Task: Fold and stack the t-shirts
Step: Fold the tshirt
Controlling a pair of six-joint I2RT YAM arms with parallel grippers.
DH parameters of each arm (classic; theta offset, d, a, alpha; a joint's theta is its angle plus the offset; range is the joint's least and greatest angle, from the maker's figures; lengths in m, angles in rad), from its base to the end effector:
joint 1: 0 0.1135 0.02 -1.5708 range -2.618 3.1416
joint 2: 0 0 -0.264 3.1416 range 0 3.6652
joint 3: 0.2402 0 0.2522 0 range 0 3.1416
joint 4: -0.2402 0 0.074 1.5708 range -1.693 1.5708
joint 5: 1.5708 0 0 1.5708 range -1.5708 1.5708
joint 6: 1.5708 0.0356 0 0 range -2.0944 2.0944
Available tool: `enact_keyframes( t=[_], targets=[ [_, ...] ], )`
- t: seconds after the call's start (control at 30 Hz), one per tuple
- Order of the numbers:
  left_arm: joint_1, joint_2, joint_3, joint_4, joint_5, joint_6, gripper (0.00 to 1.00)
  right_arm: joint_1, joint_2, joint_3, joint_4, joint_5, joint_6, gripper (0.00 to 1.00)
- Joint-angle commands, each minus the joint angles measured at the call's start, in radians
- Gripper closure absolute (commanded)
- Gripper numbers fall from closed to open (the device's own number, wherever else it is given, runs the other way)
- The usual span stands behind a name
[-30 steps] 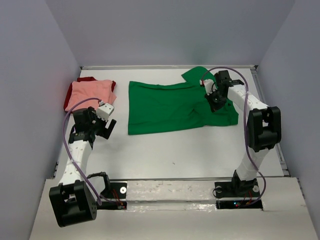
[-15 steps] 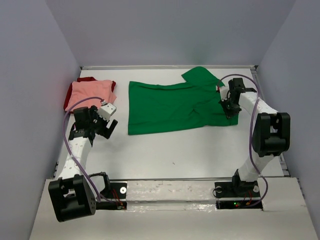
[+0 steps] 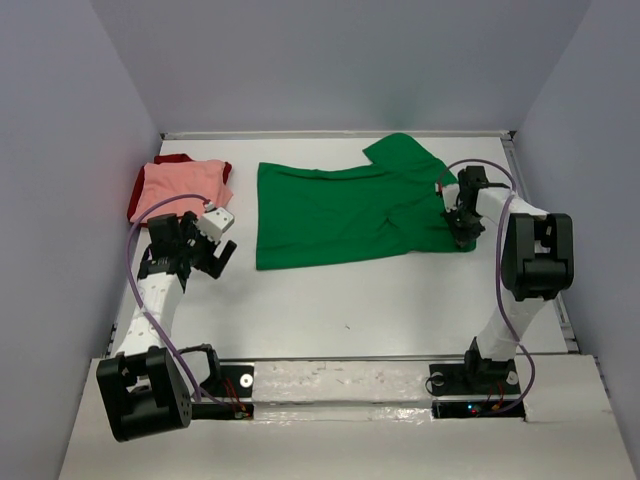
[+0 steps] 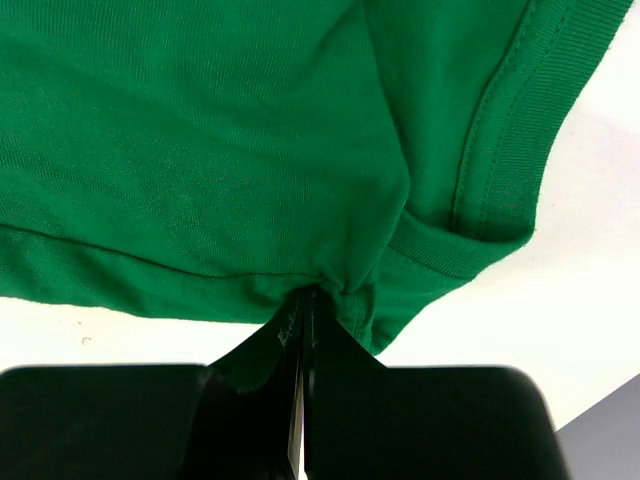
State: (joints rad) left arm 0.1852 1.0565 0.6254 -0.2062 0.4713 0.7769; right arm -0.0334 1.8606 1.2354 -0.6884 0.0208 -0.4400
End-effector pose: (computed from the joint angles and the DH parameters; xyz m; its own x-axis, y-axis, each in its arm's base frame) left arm 0.2219 0.0251 0.2326 -0.2806 0.5829 -0.7625 0.5488 0.7492 0.3708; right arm 0.3568 -0.0127 0.1658 -0.8910 -0.3963 -0.2216 -0.3767 0.9177 -0.1266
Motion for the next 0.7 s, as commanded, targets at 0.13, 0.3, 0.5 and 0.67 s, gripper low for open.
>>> enact_keyframes(
  t=[0.13,0.3,0.5,0.67],
  targets=[
    [0.003,0.005,0.050,0.004,0.035,0.015,0.01,-0.028,0.037,-0.045,0.036,0.071,-0.045,1.00],
    [0.003,0.019,0.066,-0.027,0.036,0.045,0.01,-0.049,0.003,-0.089,0.036,0.111,-0.078,1.00],
    [0.003,0.034,0.095,-0.071,0.035,0.074,0.01,-0.060,-0.037,-0.108,0.001,0.122,-0.097,1.00],
    [0.002,0.039,0.108,-0.087,0.046,0.088,0.01,-0.060,-0.060,-0.093,-0.034,0.099,-0.091,1.00]
  ],
)
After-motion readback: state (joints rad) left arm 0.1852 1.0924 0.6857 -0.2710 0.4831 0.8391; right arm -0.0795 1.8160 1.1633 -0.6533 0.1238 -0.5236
